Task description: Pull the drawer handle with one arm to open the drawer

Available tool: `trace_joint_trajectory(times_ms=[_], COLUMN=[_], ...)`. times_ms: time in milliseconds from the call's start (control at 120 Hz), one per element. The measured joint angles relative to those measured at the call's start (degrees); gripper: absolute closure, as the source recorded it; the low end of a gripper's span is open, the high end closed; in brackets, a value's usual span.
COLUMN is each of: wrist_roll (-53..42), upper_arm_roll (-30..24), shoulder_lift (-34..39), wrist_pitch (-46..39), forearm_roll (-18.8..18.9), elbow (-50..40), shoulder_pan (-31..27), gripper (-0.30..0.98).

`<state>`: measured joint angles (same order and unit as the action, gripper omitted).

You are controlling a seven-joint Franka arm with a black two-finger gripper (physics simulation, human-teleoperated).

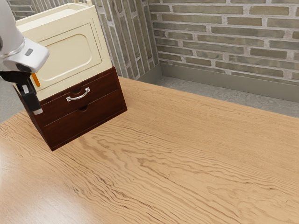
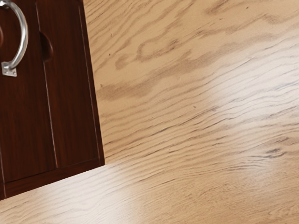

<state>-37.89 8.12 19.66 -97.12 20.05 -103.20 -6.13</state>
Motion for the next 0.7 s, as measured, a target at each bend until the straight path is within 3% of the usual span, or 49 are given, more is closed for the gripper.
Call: trace_joint_trajectory(times_ms=[358, 700], wrist_roll=[0.1, 0.0], upper_arm_roll=[1.7, 3.5], shoulder_lift=[-13.4, -17.3], wrist_pitch=[-6.3, -7.3], forearm_roll=[0.7, 0.7], elbow=[9.2, 9.4], shoulder_pan=[-0.2, -1.6], gripper=[0.0, 0.0])
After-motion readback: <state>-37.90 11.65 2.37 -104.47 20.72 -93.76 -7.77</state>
